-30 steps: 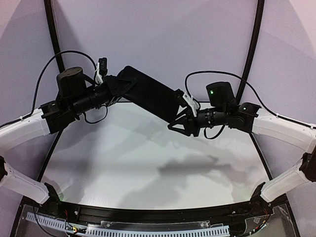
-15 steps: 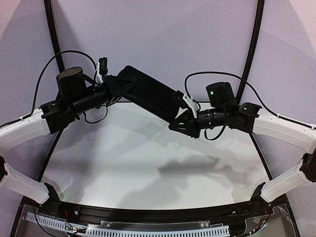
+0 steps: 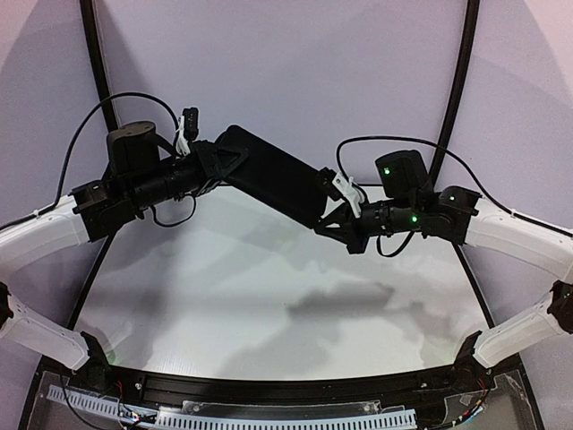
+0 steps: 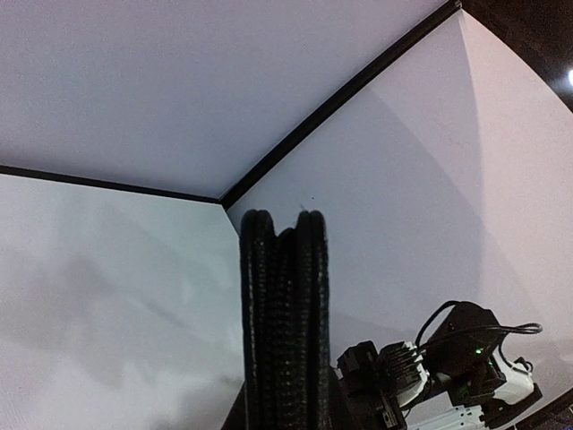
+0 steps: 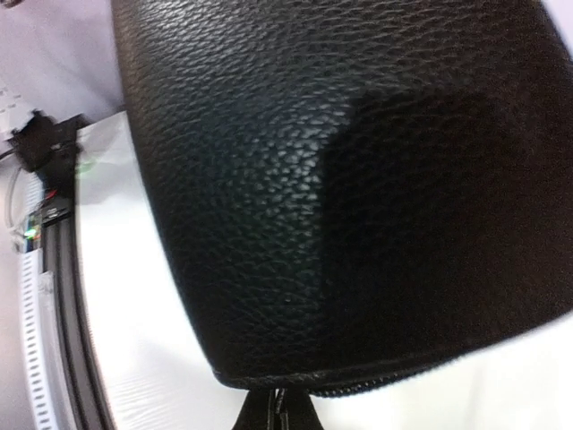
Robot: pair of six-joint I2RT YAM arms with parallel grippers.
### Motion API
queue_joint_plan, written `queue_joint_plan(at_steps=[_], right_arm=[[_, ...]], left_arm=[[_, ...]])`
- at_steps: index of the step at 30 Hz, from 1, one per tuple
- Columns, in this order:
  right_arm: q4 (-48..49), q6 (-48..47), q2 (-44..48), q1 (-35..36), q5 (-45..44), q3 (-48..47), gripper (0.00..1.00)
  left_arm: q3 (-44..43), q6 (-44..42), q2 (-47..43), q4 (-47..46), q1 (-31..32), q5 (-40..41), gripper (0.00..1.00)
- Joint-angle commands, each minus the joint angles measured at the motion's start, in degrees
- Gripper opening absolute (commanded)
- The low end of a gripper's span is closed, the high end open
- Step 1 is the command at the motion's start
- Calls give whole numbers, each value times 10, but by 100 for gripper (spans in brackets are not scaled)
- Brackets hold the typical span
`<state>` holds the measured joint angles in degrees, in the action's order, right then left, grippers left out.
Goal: Sort the hair-cutting tools
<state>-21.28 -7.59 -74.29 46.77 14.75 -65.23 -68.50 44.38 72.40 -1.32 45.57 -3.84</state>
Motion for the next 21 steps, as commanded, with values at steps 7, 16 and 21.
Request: queue_joint_plan(at_steps=[7,16,21], right_arm=[[-89,47,63,-34,-256,24,0],[-51,28,83,-53,-216,39,0],[-12,-28,94,-52,-96,60,0]], left_arm=[[-17,-51,-92,151,-6,113,1],[-33,-68,-87,197,-6,34,1],[-29,-65,-72,181,-6,-6,1]])
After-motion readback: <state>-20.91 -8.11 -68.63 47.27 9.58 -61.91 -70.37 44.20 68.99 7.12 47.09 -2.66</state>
